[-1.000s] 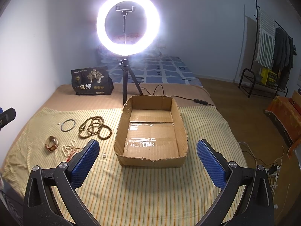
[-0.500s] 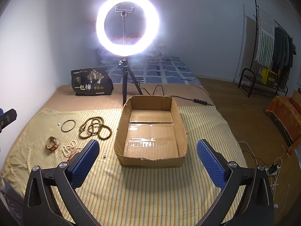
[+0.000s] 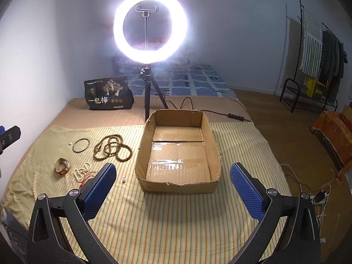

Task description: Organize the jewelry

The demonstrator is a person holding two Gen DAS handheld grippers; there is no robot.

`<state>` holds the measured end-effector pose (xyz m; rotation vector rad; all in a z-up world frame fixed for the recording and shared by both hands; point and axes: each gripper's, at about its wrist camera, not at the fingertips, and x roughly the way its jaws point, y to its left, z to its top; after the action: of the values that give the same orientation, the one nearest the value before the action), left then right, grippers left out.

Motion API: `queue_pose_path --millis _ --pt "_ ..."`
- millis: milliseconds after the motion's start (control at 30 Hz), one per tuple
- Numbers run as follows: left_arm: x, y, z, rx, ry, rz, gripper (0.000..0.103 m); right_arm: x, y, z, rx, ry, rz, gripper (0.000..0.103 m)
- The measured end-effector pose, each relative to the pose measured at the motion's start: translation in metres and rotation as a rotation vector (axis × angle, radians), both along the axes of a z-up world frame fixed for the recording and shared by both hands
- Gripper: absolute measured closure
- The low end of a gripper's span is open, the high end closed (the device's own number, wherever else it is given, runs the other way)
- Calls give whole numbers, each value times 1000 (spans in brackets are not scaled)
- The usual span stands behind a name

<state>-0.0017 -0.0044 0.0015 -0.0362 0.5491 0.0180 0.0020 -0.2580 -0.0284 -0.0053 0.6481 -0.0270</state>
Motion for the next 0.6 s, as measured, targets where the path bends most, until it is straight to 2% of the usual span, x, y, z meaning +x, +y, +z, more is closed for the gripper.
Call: queue_pose_path --millis 600 --pt "3 13 -4 3 13 8 1 0 5 -3 -2 8 13 1"
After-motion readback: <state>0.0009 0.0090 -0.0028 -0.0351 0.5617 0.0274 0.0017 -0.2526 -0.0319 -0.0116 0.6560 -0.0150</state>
